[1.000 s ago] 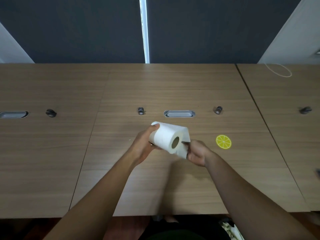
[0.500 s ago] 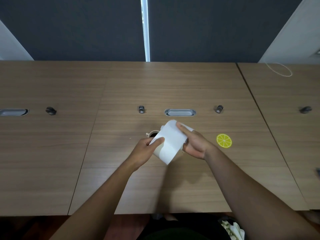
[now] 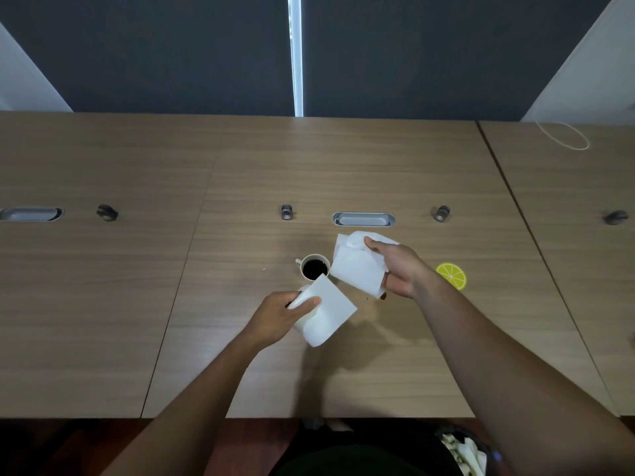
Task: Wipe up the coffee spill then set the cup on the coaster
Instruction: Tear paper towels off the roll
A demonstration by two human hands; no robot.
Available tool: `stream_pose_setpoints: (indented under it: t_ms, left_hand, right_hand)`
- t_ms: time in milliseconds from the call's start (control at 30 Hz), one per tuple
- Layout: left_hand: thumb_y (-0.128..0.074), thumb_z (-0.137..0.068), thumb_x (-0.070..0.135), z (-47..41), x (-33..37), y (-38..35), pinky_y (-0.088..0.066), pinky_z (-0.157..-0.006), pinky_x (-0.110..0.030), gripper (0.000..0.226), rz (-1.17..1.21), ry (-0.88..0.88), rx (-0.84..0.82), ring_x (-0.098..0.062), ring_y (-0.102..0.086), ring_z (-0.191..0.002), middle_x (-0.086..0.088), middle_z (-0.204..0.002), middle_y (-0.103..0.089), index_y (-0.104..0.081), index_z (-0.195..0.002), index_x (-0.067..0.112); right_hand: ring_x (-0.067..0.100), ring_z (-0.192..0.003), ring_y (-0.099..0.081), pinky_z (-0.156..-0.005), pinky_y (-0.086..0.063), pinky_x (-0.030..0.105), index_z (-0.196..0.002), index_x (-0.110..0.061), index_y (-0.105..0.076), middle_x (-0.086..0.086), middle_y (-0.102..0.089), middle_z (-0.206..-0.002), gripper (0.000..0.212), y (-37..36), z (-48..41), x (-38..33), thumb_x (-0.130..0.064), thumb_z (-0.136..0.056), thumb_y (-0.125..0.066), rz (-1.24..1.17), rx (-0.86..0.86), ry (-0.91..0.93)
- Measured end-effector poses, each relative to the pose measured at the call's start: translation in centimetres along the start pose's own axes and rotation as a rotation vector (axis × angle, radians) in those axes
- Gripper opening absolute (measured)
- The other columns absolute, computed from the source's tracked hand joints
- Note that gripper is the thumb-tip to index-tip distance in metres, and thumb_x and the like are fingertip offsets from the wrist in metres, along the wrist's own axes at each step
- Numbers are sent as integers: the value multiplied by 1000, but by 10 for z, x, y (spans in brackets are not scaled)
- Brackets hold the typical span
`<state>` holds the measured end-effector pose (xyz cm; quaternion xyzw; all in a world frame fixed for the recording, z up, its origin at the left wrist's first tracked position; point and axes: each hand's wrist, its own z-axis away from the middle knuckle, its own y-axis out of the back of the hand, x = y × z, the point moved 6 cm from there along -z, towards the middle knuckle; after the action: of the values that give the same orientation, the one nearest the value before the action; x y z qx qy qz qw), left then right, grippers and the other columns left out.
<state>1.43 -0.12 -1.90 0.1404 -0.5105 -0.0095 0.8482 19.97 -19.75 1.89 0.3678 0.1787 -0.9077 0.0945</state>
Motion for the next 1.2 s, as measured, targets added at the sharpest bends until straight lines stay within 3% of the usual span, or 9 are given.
stream_pose_setpoints:
  t_ms: [167,367,533,600,667,800,900,1033,1200]
  left_hand:
    - [-72,-97,54,-15,-49,13,-37,-58,-29,57,-590,3,134,-14,-50,-62,0,-63,-51,-43,-60,22]
    - [-48,-83,59,-36,-133,14,-60,-97,-46,38,-670,120,51,-27,-74,-108,2,-114,-83,-80,-86,40]
    - [-36,-95,58,-20,-78,24,-58,-85,-45,61,-727,42,293,-28,-72,-88,-5,-87,-76,-77,-81,15]
    - [-34,-104,58,-13,-43,28,-52,-69,-38,67,-564,-80,455,-25,-69,-73,-4,-73,-69,-68,-74,8]
    - [-44,-111,54,-7,-13,25,-58,-75,-36,57,-205,-163,518,-18,-75,-81,-1,-83,-76,-70,-83,11]
    - [-45,-104,73,-17,19,-8,-61,-103,-43,56,434,20,178,-11,-71,-124,6,-134,-75,-68,-134,31]
    - [-63,-86,82,-19,20,-31,-52,-114,-47,76,516,43,-83,-8,-66,-138,13,-148,-70,-54,-151,44]
    - [-88,-88,44,-21,28,-47,-58,-112,-47,60,540,77,-161,-20,-73,-133,2,-138,-79,-69,-142,25]
    - [-80,-99,20,-30,37,-48,-65,-77,-24,36,606,115,-34,-27,-79,-104,-20,-124,-81,-76,-129,0]
  right_hand:
    - [32,-113,-83,-100,-64,50,-142,-9,-71,14,-85,-128,40,-3,-1,12,-25,-106,-77,-30,-66,-28]
    - [29,-115,-81,-109,-60,48,-143,-12,-72,9,-86,-128,41,-5,-1,36,-28,-105,-78,39,-73,-62]
    - [35,-129,-77,-120,-55,58,-145,-8,-71,14,-82,-136,43,-7,0,39,-24,-106,-76,-9,-131,-66]
    - [35,-130,-77,-119,-55,57,-147,-7,-70,15,-81,-138,44,-9,1,38,-23,-106,-76,-44,-150,-64]
    - [34,-127,-78,-115,-59,54,-148,-6,-69,16,-80,-139,43,-15,4,35,-22,-108,-73,-88,-185,-66]
    - [33,-116,-83,-92,-71,46,-149,-2,-66,20,-79,-140,40,-29,8,29,-18,-112,-64,-196,-265,-71]
    - [33,-132,-75,-105,-66,47,-156,-5,-61,19,-72,-151,48,-33,6,25,-23,-112,-64,-179,-312,-60]
    - [33,-122,-79,-95,-70,44,-150,-4,-67,20,-75,-146,43,-31,4,18,-24,-112,-67,-143,-296,-32]
    - [34,-120,-80,-100,-65,49,-134,-12,-75,12,-84,-129,27,-17,-1,9,-27,-114,-64,41,-82,172]
